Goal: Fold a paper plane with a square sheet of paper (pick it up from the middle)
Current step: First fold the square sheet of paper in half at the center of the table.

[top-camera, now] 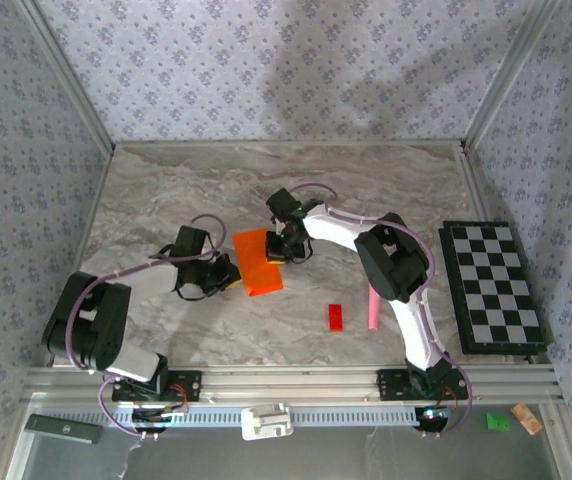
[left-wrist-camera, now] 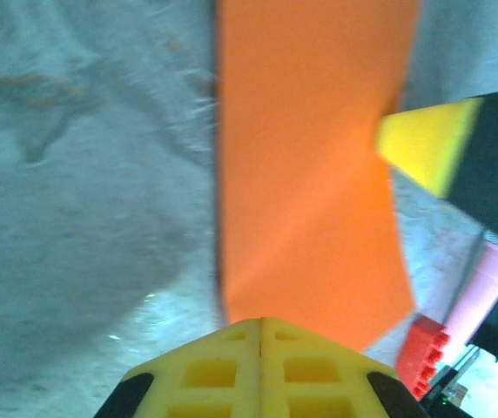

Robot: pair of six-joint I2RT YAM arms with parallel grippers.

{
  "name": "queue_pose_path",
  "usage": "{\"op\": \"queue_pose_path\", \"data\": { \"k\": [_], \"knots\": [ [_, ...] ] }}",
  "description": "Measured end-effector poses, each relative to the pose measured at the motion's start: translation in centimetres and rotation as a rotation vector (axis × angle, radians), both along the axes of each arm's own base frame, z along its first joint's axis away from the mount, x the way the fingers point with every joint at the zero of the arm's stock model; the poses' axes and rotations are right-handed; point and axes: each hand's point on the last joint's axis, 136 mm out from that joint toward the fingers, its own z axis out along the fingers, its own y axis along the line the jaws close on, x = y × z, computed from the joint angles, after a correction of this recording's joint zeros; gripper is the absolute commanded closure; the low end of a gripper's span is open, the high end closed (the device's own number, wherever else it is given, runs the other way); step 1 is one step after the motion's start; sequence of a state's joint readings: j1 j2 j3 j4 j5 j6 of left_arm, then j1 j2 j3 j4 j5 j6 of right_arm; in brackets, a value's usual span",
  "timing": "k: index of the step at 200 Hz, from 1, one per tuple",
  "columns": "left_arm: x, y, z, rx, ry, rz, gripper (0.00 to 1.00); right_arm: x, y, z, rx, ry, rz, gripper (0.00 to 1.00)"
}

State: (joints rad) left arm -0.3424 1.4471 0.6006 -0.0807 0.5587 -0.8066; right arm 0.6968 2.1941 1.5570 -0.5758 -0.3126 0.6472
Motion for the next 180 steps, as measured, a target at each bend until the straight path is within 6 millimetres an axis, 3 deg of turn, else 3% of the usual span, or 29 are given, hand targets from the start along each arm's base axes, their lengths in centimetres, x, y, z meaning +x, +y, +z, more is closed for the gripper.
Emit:
{"op": "queue_pose_path", "data": {
  "k": [41,70,118,180],
  "knots": [
    [1.5,-2.8,1.9,-0.049,-0.054,-0.032,0.96,0.0,0.0,0.0,0.0,0.0,0.0,0.96],
    [1.2,-4.1,0.2,-0.04,-0.011,-0.059,0.96,0.0,0.0,0.0,-0.001,0.0,0.0,0.96],
    [-1.3,-3.1,-3.0,0.001,0.074,-0.064,0.96,0.0,0.0,0.0,-0.001,0.0,0.0,0.96],
    [-2.8,-2.0,-2.9,0.024,0.033,-0.084,0.96,0.0,0.0,0.0,-0.001,0.001,0.0,0.96]
  ]
}}
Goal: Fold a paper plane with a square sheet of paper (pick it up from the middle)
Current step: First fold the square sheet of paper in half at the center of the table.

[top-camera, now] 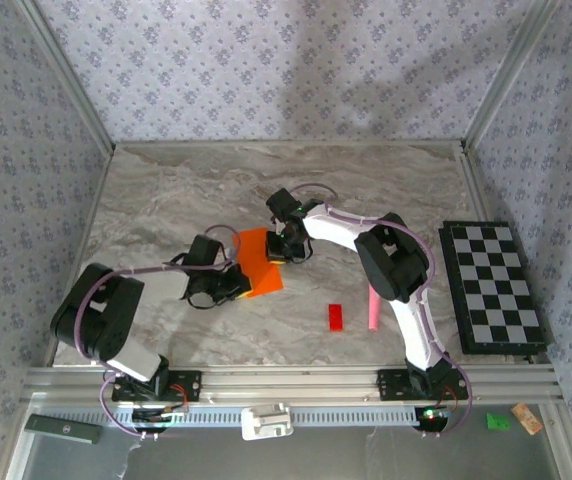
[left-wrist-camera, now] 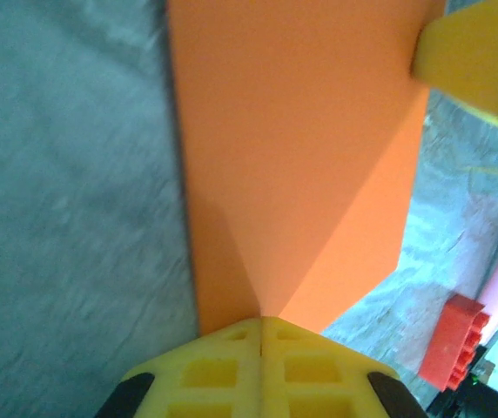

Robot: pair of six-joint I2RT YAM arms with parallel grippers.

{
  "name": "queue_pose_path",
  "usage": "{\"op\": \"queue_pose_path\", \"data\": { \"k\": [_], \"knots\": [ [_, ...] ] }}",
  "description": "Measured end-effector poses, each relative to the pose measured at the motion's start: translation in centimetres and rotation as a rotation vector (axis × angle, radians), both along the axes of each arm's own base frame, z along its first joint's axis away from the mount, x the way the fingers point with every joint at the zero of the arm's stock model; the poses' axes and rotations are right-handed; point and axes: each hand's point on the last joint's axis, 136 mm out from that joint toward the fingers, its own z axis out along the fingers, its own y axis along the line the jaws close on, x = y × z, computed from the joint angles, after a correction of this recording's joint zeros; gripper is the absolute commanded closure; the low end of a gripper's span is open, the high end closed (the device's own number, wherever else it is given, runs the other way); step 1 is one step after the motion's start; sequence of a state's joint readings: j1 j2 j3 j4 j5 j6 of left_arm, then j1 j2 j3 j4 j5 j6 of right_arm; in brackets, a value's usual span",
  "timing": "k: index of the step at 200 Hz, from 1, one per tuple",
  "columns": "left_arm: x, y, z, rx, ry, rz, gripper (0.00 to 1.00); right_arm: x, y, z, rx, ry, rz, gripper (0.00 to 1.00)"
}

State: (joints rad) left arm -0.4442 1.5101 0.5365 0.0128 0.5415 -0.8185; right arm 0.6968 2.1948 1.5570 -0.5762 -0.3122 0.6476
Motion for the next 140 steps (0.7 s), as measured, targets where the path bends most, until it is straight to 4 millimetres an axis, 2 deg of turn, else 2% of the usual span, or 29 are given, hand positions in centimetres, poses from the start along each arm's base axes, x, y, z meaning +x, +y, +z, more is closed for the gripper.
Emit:
{"op": "queue_pose_path", "data": {
  "k": [16,34,70,93,116,140],
  "knots": [
    [-1.1,0.9,0.3,0.021,0.03,0.0,0.96,0.0,0.0,0.0,0.0,0.0,0.0,0.96],
    [-1.2,1.2,1.4,0.019,0.018,0.0,0.95,0.0,0.0,0.0,-0.001,-0.001,0.0,0.96],
    [1.2,-0.1,3.5,-0.03,-0.053,0.009,0.96,0.0,0.0,0.0,-0.001,-0.001,0.0,0.96],
    [1.7,-0.6,2.2,-0.019,-0.028,0.011,0.96,0.0,0.0,0.0,-0.001,0.0,-0.003,0.96],
    [0.6,-0.8,0.2,0.024,0.029,-0.015,0.96,0.0,0.0,0.0,-0.002,0.001,-0.003,0.97],
    [0.1,-0.8,0.0,0.046,0.019,-0.038,0.97,0.0,0.0,0.0,-0.001,0.0,-0.003,0.96]
  ]
}}
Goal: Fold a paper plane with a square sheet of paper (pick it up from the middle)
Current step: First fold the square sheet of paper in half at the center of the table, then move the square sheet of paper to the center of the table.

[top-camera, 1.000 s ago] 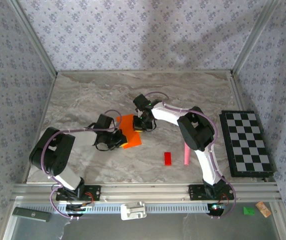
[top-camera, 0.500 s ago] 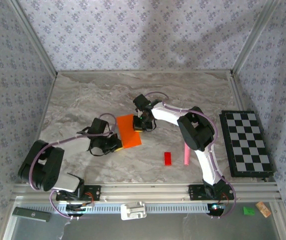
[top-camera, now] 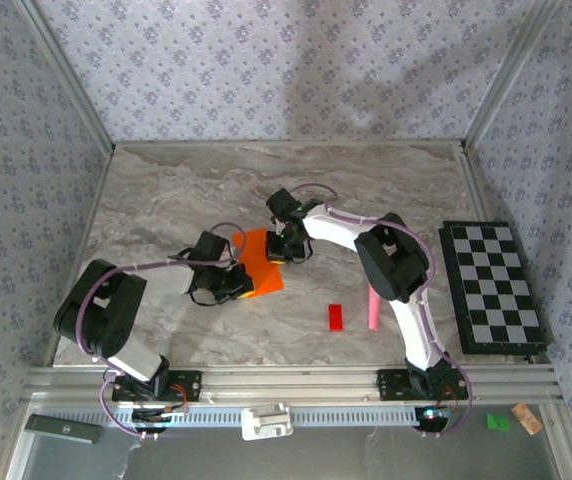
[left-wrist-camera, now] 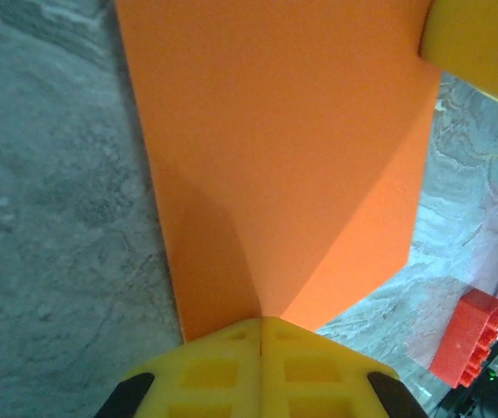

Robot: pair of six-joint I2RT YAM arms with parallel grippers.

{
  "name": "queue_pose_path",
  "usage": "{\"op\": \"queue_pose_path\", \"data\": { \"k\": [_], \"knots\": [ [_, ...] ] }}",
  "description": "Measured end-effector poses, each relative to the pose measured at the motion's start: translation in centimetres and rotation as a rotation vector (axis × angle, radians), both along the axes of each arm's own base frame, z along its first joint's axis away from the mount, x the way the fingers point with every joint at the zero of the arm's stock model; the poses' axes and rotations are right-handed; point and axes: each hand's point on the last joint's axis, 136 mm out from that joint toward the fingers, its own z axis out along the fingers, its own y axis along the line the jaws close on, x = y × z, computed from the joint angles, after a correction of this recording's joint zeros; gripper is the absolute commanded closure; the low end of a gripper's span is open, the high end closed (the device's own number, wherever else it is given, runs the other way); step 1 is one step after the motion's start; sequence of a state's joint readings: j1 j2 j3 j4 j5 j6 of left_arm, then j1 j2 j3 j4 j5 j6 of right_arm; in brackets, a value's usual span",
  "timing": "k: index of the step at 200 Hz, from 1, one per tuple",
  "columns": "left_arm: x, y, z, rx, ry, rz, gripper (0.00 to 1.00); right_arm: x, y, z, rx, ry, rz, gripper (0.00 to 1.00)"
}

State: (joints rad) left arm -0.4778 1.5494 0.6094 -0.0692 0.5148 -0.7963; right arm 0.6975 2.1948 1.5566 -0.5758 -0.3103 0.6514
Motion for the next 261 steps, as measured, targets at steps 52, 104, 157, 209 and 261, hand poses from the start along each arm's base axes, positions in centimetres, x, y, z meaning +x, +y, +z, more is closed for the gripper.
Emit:
{"op": "queue_pose_path", "data": {
  "k": [52,104,157,209,261],
  "knots": [
    [-2.9,2.8,0.0,0.087,0.013,-0.017,0.96,0.0,0.0,0.0,0.0,0.0,-0.001,0.96],
    [0.2,4.3,4.1,0.064,-0.061,0.083,0.86,0.1,-0.5,1.0,0.008,-0.03,-0.041,0.97],
    [6.3,1.7,7.3,-0.059,-0.151,0.152,0.74,0.7,-4.0,1.6,-0.046,-0.063,-0.137,0.96],
    [9.7,-2.0,6.4,-0.124,-0.124,0.126,0.75,2.1,-5.0,2.1,-0.01,-0.092,-0.083,0.9],
    [11.2,-4.0,5.2,-0.131,-0.106,0.1,0.81,3.7,-6.3,3.2,0.043,-0.142,-0.058,0.74]
  ]
}}
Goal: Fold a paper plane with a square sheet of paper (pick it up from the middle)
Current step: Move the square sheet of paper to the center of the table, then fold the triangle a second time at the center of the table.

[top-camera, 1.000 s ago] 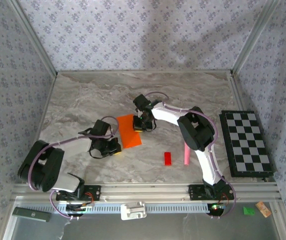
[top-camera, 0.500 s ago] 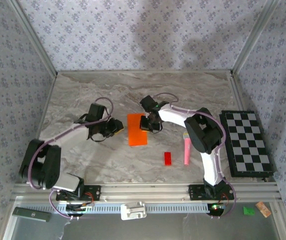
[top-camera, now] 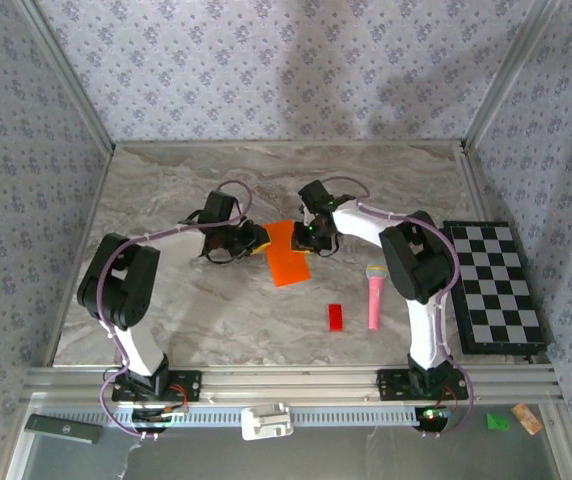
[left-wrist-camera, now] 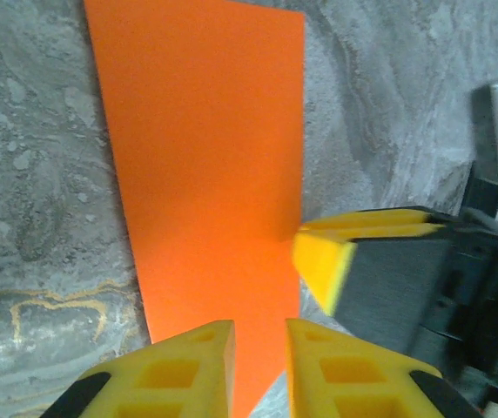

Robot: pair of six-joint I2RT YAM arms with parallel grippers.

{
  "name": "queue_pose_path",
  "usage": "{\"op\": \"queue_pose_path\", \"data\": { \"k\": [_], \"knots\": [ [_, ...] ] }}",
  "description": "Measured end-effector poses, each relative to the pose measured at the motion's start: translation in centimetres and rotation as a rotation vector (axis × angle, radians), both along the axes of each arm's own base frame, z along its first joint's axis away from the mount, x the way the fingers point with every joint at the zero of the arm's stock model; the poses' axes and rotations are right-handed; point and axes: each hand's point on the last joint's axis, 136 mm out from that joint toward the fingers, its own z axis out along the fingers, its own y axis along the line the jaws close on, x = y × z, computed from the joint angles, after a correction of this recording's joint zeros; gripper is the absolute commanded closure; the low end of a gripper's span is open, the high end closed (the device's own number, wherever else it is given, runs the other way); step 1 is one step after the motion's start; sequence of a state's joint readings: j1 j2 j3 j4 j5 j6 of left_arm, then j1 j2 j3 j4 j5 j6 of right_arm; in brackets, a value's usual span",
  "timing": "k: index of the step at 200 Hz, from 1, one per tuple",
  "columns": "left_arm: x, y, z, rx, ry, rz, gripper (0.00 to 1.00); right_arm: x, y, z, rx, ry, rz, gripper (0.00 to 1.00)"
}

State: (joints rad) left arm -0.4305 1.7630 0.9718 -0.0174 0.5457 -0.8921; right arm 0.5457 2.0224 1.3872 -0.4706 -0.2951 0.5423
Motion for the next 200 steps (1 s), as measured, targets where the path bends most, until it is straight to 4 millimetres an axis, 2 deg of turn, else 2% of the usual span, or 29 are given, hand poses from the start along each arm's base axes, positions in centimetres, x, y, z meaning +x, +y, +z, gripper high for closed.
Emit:
{"op": "queue_pose_path", "data": {
  "k": [42,69,104,172,200],
  "knots": [
    [0.1,-0.2,-1.9,0.013,0.053,0.01,0.82,-0.8,-2.7,2.1,0.064,-0.032,-0.079,0.67],
    [0.6,-0.8,-1.8,0.0,0.047,0.013,0.83,-1.8,-3.9,1.2,0.08,0.0,-0.119,0.65],
    [1.1,-1.6,-1.7,-0.011,0.032,0.008,0.83,-3.4,-3.7,0.0,0.106,0.062,-0.117,0.64],
    [1.0,-1.0,-4.5,0.051,0.082,0.027,0.85,-3.7,-2.7,-0.1,0.157,0.086,-0.092,0.61],
    [1.1,-1.2,-4.5,0.071,0.081,0.025,0.85,-4.1,-2.4,-0.2,0.164,0.099,-0.083,0.6]
  ]
}}
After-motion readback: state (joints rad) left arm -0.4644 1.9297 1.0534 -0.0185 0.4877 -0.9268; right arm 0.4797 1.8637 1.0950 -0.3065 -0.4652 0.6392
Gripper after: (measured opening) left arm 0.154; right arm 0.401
